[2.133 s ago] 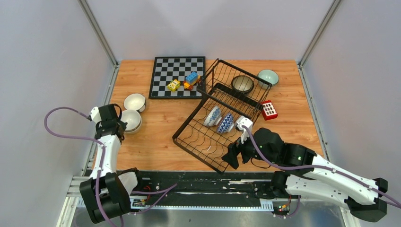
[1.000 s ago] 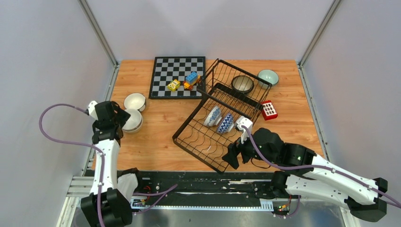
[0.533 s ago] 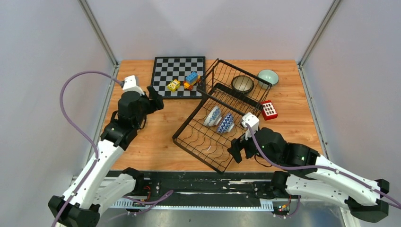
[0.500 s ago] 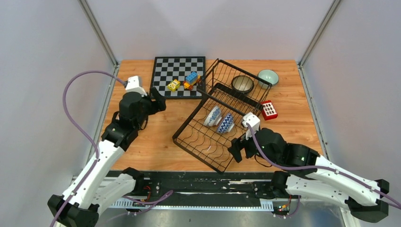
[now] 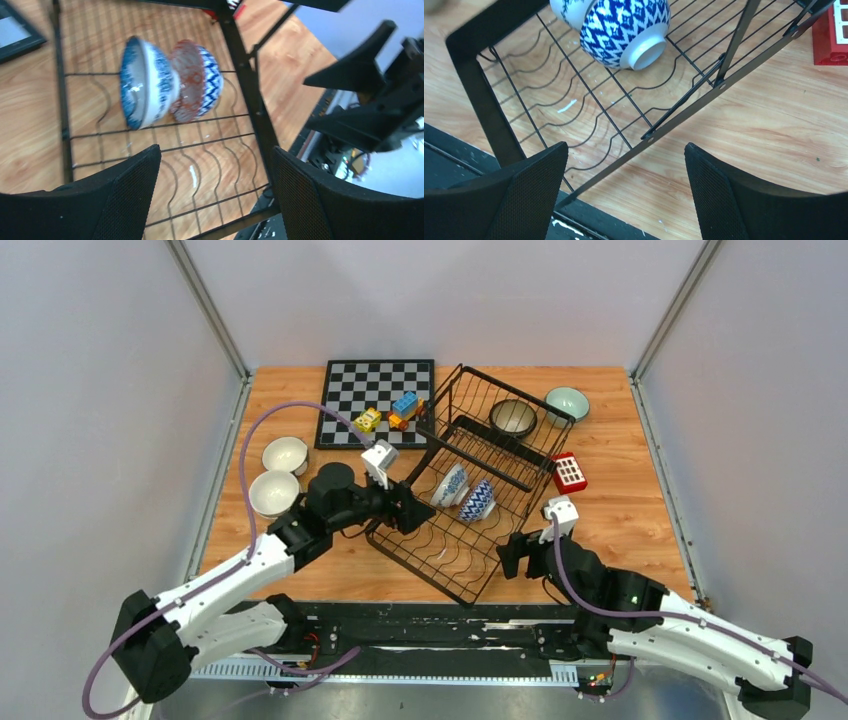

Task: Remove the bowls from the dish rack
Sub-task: Pick up the bowl from the dish rack.

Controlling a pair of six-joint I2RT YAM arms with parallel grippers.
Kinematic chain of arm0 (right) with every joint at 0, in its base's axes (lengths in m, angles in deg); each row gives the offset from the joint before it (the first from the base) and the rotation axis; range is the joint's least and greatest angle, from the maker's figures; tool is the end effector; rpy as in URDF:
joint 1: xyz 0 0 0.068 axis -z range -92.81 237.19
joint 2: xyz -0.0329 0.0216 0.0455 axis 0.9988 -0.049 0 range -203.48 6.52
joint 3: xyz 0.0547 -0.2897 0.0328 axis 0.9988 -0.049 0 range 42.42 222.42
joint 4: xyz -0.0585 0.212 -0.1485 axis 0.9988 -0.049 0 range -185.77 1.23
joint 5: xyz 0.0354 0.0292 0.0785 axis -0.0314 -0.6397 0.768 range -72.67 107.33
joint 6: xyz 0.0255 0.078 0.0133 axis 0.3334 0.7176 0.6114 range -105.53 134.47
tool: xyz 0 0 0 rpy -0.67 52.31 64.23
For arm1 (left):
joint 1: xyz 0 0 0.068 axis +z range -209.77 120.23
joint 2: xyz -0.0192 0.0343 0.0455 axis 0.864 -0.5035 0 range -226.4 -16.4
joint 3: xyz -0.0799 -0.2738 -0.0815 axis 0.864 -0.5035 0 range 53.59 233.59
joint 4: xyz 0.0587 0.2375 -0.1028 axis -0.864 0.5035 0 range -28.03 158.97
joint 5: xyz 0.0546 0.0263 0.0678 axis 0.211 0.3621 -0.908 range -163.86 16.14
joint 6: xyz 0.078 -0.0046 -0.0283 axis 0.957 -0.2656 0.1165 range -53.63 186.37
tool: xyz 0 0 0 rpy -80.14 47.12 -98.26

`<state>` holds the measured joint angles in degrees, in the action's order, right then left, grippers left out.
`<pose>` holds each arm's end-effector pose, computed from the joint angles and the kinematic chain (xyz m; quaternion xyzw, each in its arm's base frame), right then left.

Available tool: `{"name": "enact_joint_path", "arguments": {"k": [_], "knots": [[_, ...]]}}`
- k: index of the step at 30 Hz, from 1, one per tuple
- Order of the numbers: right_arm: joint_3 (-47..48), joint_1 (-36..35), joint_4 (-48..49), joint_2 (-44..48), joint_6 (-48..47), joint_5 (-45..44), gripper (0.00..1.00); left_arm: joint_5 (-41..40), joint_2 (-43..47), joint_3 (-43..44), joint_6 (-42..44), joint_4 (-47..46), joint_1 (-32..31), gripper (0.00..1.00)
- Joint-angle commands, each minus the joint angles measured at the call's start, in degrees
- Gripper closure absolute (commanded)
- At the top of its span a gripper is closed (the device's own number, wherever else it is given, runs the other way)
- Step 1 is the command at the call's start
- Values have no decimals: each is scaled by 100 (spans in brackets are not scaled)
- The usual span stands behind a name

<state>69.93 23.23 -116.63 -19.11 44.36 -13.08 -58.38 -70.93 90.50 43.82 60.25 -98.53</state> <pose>0.0900 0.1004 0.2466 -0.1068 0.8231 0.2217 0.5117 0.1801 -0.1695 0.2908 0.1919 0.7715 -0.3969 0.4587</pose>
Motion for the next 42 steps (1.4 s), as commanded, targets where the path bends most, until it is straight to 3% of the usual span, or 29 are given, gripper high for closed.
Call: {"name": "enact_joint_path", "arguments": {"k": [1, 6, 9, 14, 27, 42], "knots": [[-342, 16, 341, 460, 394, -354, 11, 330, -507, 192, 355, -1147, -473, 18], [-460, 15, 351, 668, 468, -293, 13, 402, -1446, -154, 181, -2980, -796, 27], [-397, 11, 269, 719, 382, -233, 14, 193, -1925, -121, 384, -3477, -876, 33], [-359, 16, 143, 870, 283, -135, 14, 97, -2413, 137, 848, -3394, -878, 39], [-557, 13, 25, 1379, 330, -7, 14, 394, -3194, 744, 1310, -2741, -874, 41], [-481, 16, -132, 1528, 339, 36, 14, 496, -3759, 829, 998, -2810, -876, 44]]}}
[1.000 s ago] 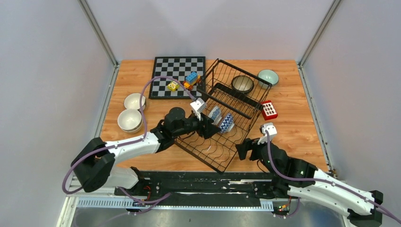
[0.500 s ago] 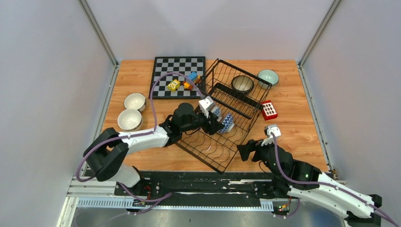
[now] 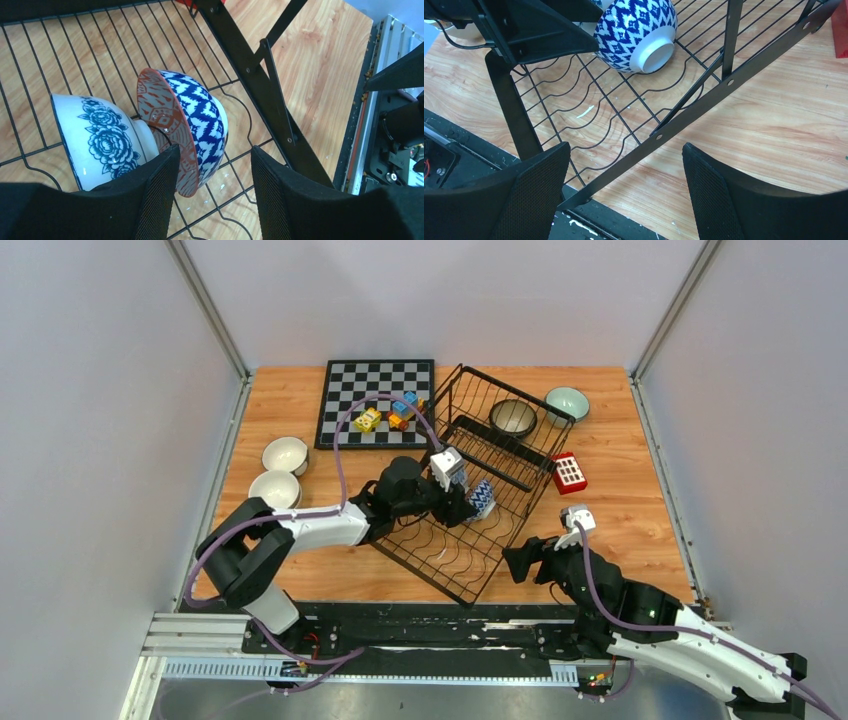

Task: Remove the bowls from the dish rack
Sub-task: Pick up the bowl from the dish rack.

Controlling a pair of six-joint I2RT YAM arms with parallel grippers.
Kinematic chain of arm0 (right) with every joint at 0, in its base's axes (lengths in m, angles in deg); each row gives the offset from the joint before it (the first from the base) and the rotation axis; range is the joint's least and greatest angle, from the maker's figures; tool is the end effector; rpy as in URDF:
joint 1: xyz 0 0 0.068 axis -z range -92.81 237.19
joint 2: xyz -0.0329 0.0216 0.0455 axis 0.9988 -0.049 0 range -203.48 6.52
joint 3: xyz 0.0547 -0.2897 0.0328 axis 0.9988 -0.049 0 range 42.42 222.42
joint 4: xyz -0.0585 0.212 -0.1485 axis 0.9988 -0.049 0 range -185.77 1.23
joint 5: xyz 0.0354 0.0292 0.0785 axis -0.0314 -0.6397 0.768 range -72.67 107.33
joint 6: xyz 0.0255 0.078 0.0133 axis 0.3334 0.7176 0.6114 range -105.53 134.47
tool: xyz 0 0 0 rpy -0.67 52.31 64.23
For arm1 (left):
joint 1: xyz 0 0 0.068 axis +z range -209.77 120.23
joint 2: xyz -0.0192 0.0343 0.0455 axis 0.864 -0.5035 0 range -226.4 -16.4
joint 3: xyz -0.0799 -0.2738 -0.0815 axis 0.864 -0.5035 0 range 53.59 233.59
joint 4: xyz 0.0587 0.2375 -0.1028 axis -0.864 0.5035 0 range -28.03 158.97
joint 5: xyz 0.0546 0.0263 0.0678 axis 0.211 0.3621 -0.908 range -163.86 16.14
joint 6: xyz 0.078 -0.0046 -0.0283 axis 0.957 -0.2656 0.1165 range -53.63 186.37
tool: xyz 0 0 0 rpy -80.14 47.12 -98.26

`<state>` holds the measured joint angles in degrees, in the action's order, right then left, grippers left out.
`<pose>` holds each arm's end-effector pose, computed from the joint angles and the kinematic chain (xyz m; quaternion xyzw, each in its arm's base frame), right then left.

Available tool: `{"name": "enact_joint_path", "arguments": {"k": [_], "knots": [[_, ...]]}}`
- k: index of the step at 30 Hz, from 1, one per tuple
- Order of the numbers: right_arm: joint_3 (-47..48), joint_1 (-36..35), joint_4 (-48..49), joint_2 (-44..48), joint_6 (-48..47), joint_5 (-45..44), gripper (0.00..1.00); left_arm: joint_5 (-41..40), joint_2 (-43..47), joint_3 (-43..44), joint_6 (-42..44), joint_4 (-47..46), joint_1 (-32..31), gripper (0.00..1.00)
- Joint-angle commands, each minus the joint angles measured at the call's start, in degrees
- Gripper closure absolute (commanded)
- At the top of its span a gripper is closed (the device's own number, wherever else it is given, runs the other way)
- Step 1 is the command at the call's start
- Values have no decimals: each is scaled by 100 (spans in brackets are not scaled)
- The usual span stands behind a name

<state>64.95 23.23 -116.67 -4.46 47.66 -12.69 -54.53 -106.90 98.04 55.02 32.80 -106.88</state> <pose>0.0766 0.0740 0.2386 -0.0555 0.7867 0.2969 0.5384 0.2376 -0.2911 0.2229 0.3384 0.7229 -0.4044 0.4465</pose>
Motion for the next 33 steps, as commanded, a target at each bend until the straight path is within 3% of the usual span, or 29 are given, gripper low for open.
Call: {"name": "enact_joint_path", "arguments": {"k": [1, 15, 33], "knots": [[12, 16, -128, 60, 25, 4, 14, 157, -195, 61, -181, -119, -43, 44], [5, 9, -168, 80, 83, 40, 14, 525, -569, 38, -445, -441, -44, 53], [8, 18, -225, 105, 118, 30, 14, 707, -834, -56, -703, -1031, -38, 73]]}}
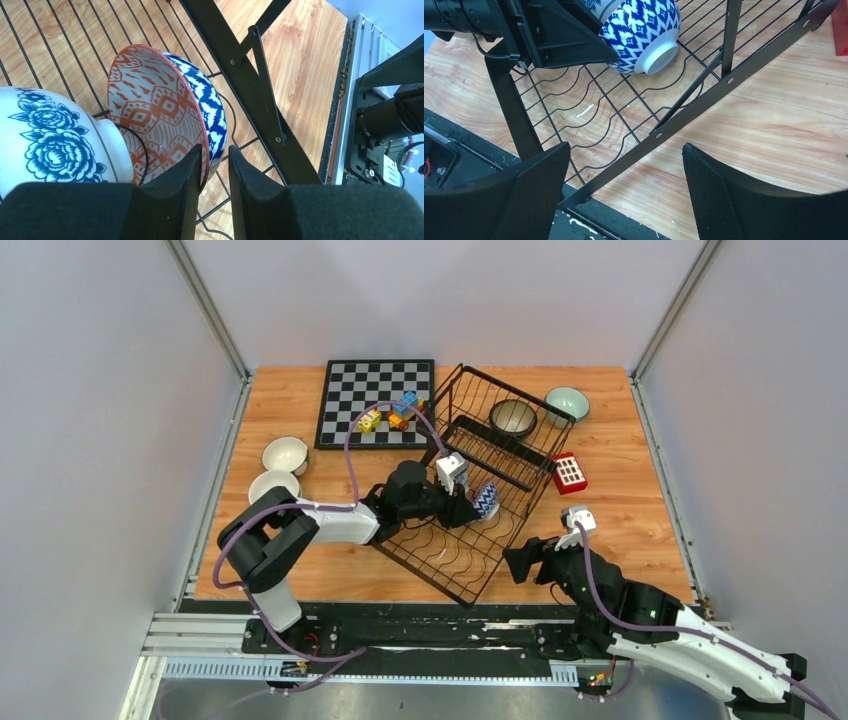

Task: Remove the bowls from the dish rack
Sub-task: Pick up the bowl from the dish rack.

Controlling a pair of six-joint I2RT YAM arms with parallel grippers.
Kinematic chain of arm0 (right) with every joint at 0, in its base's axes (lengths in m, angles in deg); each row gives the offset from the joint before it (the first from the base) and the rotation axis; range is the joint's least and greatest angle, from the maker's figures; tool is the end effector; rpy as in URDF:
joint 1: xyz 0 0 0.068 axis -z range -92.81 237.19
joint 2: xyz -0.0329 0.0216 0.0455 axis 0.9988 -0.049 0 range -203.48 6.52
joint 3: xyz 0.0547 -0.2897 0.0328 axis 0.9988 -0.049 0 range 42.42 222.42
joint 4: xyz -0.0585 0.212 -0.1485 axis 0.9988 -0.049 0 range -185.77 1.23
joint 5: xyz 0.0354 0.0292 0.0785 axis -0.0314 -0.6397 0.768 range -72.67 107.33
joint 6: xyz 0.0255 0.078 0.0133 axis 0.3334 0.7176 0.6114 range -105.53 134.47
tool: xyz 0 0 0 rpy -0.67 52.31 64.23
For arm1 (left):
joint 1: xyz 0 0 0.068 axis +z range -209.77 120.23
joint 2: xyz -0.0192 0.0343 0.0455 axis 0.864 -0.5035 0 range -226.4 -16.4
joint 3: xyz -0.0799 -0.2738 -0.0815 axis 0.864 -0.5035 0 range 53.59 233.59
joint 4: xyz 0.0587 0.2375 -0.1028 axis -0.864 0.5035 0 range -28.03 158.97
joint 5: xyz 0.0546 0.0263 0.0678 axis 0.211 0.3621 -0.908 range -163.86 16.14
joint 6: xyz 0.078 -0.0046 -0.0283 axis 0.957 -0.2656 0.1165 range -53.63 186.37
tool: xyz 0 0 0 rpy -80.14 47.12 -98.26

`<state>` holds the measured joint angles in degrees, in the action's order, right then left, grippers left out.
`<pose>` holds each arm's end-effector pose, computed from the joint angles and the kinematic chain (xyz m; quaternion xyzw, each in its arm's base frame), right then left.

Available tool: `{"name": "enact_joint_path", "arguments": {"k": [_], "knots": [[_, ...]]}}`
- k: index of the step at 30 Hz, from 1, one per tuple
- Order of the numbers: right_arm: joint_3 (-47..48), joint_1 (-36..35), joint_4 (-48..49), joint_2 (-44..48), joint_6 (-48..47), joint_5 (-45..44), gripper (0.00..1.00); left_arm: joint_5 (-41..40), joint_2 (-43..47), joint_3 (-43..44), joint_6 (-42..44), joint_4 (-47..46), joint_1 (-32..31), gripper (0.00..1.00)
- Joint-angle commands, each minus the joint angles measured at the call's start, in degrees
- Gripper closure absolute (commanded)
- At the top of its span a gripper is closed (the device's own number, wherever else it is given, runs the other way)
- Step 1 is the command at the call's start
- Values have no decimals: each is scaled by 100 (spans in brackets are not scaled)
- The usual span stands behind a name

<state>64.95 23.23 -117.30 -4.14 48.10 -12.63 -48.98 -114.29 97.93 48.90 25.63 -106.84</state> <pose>0.0761 0.0731 0.2376 -0.0537 0.7883 0.2974 0.5360 0.2429 -0.3060 0.1932 0.3244 0.7273 -0.4560 0.3973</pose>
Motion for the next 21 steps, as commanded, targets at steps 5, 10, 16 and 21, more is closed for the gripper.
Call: {"name": "enact_joint_path", "arguments": {"k": [5, 10, 16, 21], "knots": [[-1, 15, -170, 72, 83, 25, 14, 158, -133, -99, -149, -471, -46, 83], [19, 17, -179, 71, 86, 25, 14, 190, -118, -197, -223, -695, -42, 91], [22, 12, -179, 72, 107, 29, 14, 227, -79, -381, -348, -1079, -39, 100], [22, 11, -180, 67, 132, 34, 14, 266, -25, -610, -640, -1708, -46, 100]]}}
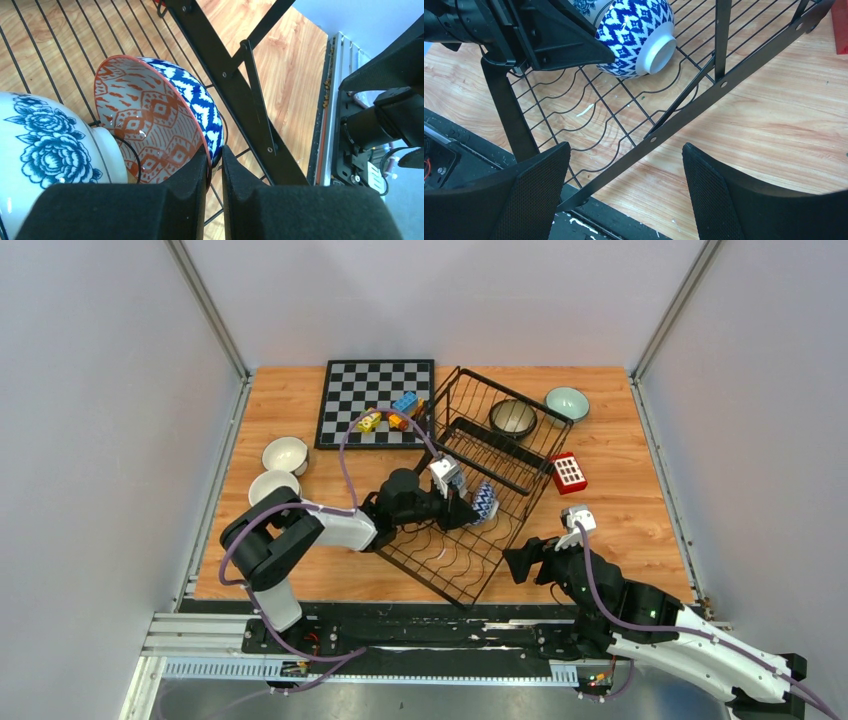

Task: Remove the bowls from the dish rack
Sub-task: Pick up the bowl from the dish rack.

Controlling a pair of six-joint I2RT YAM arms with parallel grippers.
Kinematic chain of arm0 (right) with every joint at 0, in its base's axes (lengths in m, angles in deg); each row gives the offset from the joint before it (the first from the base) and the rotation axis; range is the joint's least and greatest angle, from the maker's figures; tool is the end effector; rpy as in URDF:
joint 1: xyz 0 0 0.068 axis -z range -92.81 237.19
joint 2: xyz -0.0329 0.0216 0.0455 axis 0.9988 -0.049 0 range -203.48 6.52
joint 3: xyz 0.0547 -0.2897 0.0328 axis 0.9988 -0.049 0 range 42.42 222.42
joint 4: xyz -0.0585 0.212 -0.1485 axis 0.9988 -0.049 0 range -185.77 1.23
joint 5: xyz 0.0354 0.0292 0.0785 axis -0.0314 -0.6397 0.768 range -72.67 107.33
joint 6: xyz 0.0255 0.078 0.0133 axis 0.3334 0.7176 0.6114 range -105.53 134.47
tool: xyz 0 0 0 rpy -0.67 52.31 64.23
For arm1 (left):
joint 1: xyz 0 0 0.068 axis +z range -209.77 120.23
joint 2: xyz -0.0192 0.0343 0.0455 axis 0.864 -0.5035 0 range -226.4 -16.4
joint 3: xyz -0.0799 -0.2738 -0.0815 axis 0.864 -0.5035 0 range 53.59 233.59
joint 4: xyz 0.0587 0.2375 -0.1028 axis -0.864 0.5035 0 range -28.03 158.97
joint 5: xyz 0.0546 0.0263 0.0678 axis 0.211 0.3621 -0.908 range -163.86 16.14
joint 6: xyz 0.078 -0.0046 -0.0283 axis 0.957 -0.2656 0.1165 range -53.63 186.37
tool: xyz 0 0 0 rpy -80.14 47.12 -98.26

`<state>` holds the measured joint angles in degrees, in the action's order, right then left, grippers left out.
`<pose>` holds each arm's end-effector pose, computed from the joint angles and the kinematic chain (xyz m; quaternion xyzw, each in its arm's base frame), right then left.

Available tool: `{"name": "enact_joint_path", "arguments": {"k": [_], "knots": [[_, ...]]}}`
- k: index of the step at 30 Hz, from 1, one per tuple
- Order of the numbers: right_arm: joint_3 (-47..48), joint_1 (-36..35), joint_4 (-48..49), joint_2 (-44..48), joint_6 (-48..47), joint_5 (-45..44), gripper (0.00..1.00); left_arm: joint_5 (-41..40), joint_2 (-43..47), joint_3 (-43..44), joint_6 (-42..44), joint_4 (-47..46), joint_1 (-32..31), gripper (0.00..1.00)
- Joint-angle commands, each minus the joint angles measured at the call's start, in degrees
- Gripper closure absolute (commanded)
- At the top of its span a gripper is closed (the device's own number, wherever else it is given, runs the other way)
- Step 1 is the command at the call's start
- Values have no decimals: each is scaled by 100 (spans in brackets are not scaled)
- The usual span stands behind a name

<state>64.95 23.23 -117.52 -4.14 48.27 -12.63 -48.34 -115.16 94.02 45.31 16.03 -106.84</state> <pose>0.0760 0.0730 0.2371 -0.0532 0.7893 0.2969 0.5348 0.2373 -0.3010 0.1882 0.3060 0.7094 -0.4850 0.4099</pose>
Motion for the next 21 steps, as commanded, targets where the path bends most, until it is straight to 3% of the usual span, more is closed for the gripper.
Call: {"name": "enact_joint_path", "arguments": {"k": [1, 10, 21], "knots": [[22, 12, -158, 70, 127, 34, 14, 228, 70, -274, -344, -915, -42, 100], [0, 9, -161, 53, 154, 20, 14, 324, 270, -502, -741, -1875, -40, 100], [28, 18, -159, 49, 152, -34, 14, 453, 597, -620, -855, -2046, -43, 100]]}}
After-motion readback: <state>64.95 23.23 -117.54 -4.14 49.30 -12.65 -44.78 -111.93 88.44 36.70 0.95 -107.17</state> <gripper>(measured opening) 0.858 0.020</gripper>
